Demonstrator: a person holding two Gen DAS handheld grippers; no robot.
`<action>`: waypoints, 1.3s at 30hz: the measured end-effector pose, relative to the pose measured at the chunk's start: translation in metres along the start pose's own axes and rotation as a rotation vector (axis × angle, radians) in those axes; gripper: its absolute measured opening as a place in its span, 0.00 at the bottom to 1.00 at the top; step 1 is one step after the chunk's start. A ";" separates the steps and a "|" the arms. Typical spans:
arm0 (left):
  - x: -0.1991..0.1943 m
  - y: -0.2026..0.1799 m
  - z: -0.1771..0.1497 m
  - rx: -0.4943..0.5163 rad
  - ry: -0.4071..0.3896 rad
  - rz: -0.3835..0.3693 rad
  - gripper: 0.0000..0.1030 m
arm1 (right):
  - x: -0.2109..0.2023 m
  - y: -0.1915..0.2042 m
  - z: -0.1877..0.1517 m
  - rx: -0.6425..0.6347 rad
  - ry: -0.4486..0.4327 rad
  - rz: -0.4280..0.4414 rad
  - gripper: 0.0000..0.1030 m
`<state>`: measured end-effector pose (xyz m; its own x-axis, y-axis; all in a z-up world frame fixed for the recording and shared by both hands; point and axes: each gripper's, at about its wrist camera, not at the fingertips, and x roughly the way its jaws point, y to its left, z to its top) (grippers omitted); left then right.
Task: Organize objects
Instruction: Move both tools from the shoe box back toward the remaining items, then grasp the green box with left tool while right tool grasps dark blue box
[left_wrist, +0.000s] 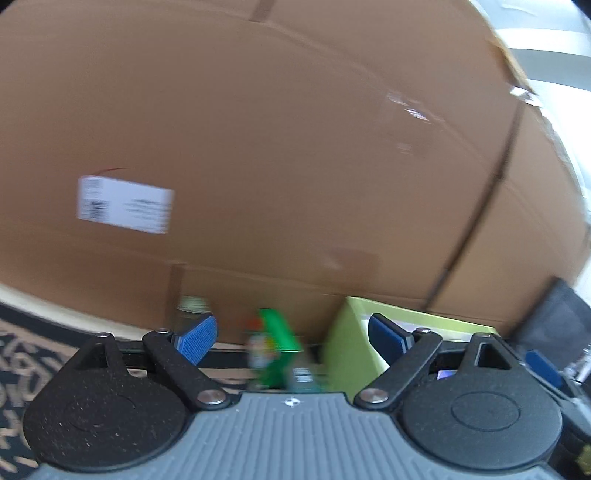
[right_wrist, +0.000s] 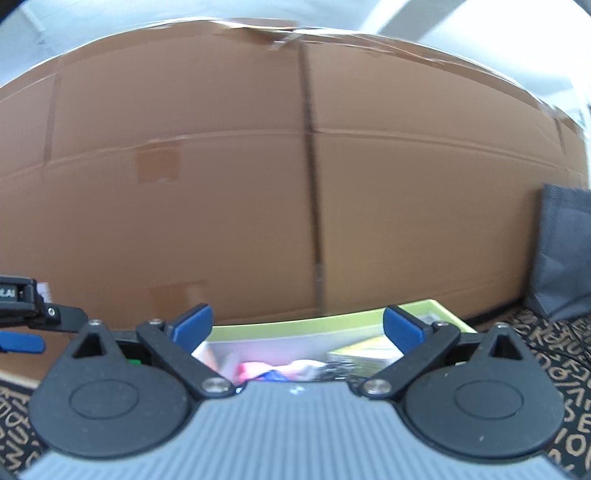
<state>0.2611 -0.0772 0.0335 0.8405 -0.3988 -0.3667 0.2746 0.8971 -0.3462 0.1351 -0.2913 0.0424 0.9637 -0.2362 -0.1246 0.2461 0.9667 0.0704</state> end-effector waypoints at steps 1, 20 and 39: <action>-0.001 0.008 0.000 -0.009 0.008 0.020 0.89 | -0.001 0.007 -0.001 -0.017 0.000 0.020 0.91; 0.013 0.050 0.004 -0.021 0.084 0.147 0.89 | -0.008 0.124 -0.051 -0.304 0.142 0.421 0.72; 0.033 0.030 -0.014 0.026 0.147 0.101 0.89 | 0.044 0.103 -0.057 -0.217 0.404 0.250 0.69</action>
<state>0.2904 -0.0660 -0.0015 0.7873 -0.3286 -0.5217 0.2059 0.9377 -0.2799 0.1971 -0.1962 -0.0122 0.8628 0.0202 -0.5051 -0.0553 0.9970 -0.0545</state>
